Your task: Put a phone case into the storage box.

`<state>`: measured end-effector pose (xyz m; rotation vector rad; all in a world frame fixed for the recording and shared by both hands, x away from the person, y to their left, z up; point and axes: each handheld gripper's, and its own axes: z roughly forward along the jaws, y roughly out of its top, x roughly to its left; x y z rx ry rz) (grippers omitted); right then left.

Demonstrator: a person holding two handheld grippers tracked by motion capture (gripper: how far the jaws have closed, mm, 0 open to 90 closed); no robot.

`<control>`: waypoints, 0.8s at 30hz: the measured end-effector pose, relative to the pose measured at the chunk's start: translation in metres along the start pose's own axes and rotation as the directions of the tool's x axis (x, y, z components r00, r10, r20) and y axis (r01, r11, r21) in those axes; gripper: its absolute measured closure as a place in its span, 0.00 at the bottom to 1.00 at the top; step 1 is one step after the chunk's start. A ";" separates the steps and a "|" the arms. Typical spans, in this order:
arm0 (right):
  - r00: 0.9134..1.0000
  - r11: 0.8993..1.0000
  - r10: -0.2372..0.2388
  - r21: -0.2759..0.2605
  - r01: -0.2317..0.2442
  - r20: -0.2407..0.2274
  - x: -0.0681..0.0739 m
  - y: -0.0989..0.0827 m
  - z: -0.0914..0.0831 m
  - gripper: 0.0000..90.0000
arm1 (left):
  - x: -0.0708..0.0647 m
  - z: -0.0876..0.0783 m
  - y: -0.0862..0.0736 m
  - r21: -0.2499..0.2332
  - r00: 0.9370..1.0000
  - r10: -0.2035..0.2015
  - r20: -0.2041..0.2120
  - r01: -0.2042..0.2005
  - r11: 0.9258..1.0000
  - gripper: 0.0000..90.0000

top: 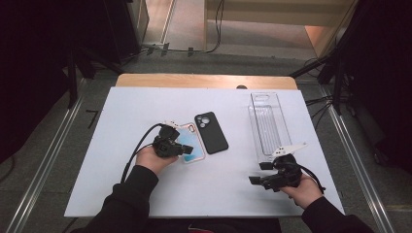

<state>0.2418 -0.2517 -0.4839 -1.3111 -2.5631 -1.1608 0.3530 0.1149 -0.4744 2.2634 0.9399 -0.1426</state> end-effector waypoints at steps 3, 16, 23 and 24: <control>1.000 1.000 0.004 0.004 -0.004 0.001 0.000 0.000 0.000 0.22 | 0.000 0.003 -0.002 0.021 1.000 -0.001 -0.006 0.001 1.000 1.00; 1.000 1.000 0.006 0.005 -0.006 0.003 0.000 0.000 0.000 0.22 | 0.005 0.008 -0.010 0.095 1.000 -0.004 -0.030 0.007 0.995 1.00; 1.000 1.000 0.012 0.005 -0.012 0.006 0.000 0.000 -0.001 0.22 | 0.008 0.003 -0.013 0.119 1.000 0.001 -0.031 0.003 0.993 1.00; 1.000 1.000 0.010 0.004 -0.010 0.006 -0.001 0.000 -0.001 0.22 | 0.008 0.002 -0.014 0.117 0.999 -0.006 -0.032 0.010 0.993 1.00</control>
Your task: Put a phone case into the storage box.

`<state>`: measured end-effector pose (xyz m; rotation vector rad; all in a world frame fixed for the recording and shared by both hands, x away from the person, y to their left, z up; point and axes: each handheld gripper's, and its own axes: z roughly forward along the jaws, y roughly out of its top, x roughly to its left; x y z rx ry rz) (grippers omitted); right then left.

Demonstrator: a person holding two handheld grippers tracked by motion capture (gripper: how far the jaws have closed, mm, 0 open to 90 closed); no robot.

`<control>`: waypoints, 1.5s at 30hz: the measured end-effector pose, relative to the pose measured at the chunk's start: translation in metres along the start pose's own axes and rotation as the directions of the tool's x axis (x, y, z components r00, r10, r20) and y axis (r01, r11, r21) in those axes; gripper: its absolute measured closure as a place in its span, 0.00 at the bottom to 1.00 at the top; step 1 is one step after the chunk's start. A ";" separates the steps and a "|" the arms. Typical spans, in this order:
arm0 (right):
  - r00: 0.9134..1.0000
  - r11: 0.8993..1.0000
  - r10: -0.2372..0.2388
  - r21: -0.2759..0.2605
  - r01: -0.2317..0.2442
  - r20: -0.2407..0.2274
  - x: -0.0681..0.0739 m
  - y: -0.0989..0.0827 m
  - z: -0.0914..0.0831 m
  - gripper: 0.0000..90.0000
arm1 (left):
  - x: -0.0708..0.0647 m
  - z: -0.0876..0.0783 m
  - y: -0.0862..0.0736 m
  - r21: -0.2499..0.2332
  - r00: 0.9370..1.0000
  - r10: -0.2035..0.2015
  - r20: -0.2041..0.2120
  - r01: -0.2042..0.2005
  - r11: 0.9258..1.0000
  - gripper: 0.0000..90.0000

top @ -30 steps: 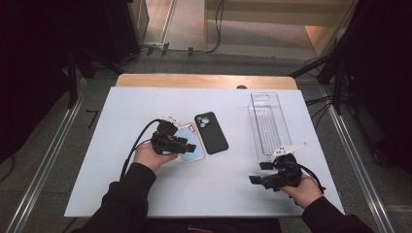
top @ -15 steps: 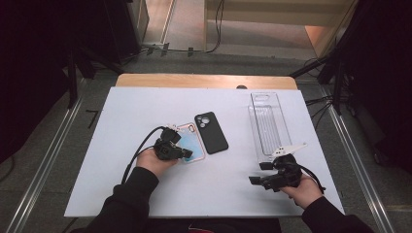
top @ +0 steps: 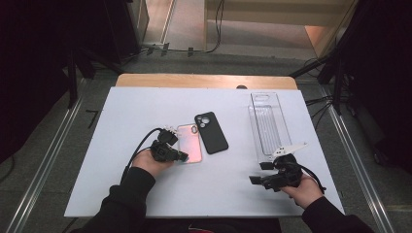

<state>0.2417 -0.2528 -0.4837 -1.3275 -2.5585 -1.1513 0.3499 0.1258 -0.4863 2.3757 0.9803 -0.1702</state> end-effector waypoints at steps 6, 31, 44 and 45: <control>1.000 1.000 0.000 -0.001 0.000 0.000 0.000 0.000 0.000 0.22 | 0.005 -0.008 -0.007 0.016 1.000 -0.013 0.000 0.013 1.000 1.00; 1.000 1.000 0.003 -0.003 -0.003 0.005 -0.002 0.000 0.000 0.22 | 0.034 -0.049 -0.054 0.035 0.996 -0.080 -0.024 0.081 0.996 1.00; 1.000 1.000 0.003 -0.010 -0.003 0.003 -0.002 0.000 0.000 0.22 | 0.024 -0.068 -0.065 -0.175 0.993 -0.048 0.108 0.066 0.982 0.65; 1.000 1.000 0.002 -0.011 -0.002 0.004 -0.002 0.000 0.000 0.22 | 0.021 -0.069 -0.067 -0.190 0.993 -0.040 0.107 0.060 0.980 0.59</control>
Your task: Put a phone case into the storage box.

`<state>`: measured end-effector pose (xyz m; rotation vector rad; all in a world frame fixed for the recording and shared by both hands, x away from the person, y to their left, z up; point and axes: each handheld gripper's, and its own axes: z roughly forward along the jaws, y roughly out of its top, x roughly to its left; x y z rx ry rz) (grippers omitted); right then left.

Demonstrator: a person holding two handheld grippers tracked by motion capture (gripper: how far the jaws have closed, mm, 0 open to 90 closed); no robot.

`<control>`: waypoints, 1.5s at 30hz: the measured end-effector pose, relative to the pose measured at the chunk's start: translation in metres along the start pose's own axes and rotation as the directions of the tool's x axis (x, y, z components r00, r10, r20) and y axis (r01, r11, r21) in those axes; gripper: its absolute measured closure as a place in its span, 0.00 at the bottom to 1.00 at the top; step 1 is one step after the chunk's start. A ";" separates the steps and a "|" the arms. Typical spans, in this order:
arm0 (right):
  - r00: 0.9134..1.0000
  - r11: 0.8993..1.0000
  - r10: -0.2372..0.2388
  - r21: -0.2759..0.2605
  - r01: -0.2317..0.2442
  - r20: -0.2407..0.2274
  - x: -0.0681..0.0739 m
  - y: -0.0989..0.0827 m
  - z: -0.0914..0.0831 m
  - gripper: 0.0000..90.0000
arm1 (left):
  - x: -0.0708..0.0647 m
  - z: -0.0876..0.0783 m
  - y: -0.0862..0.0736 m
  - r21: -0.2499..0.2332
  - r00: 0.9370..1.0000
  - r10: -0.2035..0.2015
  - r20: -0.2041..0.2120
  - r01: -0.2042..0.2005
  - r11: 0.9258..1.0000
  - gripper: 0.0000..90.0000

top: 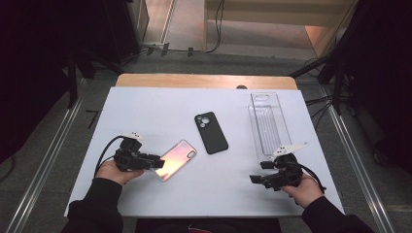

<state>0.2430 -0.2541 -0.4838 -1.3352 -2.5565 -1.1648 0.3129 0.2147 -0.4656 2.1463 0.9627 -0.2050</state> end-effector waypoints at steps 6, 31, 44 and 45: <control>1.000 1.000 -0.005 -0.004 0.005 0.003 0.000 0.000 0.000 0.22 | -0.013 -0.001 -0.010 -0.057 1.000 0.021 0.015 -0.020 0.998 0.40; 1.000 1.000 -0.009 0.000 0.009 0.011 0.002 0.000 0.005 0.22 | -0.028 -0.001 -0.014 -0.085 0.997 0.042 -0.072 -0.048 0.995 0.32; 1.000 1.000 -0.015 0.004 0.015 0.013 0.002 0.000 0.005 0.22 | -0.017 0.011 0.002 -0.075 0.991 0.061 -0.121 -0.071 0.995 0.32; 1.000 1.000 -0.014 0.003 0.014 0.012 0.002 0.000 0.005 0.22 | -0.018 0.013 0.003 -0.080 0.991 0.061 -0.117 -0.071 0.994 0.32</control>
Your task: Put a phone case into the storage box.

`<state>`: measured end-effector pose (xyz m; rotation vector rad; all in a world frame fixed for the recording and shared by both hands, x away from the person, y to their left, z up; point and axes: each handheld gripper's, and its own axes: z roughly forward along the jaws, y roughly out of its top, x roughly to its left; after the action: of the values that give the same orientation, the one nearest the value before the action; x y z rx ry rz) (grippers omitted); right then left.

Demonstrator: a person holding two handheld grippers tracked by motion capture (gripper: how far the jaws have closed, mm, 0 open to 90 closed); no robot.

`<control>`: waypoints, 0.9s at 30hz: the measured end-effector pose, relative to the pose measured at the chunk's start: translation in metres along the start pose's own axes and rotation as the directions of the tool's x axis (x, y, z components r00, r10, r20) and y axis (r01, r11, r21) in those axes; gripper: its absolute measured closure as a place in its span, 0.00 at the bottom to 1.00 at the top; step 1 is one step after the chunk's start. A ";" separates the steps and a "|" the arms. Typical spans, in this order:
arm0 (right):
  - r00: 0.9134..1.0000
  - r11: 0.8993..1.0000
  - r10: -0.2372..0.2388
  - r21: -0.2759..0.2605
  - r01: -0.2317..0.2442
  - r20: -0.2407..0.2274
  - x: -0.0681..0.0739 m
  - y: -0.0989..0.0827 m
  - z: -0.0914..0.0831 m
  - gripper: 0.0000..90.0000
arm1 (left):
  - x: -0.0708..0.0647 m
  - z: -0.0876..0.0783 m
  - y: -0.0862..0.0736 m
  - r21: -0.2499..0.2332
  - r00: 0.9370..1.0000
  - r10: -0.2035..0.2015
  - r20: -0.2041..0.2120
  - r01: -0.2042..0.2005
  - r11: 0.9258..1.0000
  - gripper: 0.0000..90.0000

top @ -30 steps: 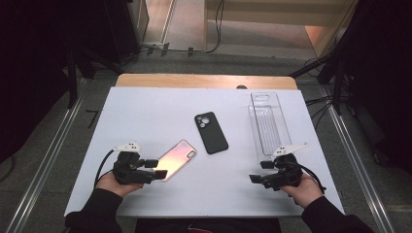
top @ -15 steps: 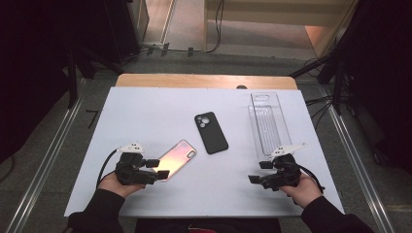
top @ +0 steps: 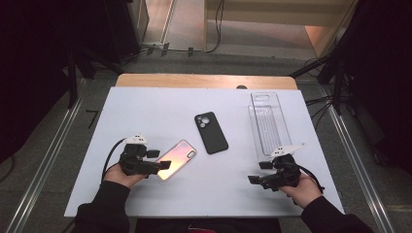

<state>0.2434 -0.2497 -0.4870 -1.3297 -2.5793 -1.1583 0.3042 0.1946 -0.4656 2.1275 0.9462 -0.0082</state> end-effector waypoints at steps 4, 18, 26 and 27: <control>1.000 1.000 0.002 0.000 -0.002 -0.001 0.000 0.000 0.000 0.22 | -0.001 0.005 0.007 -0.010 1.000 0.015 0.003 -0.015 1.000 0.29; 1.000 1.000 0.008 0.001 -0.008 0.001 0.000 0.000 0.000 0.22 | 0.007 0.031 0.026 0.039 0.999 0.051 0.011 -0.051 0.998 0.00; 1.000 1.000 0.009 0.001 -0.009 0.003 -0.001 0.000 -0.001 0.22 | 0.011 0.043 0.027 0.079 0.998 0.067 -0.003 -0.067 0.995 0.00; 1.000 1.000 0.009 0.001 -0.009 0.003 -0.001 0.000 -0.001 0.22 | 0.010 0.044 0.027 0.080 0.998 0.067 -0.004 -0.067 0.995 0.00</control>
<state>0.2434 -0.2506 -0.4868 -1.3427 -2.5725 -1.1544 0.3414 0.1606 -0.4816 2.2329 0.8911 -0.0057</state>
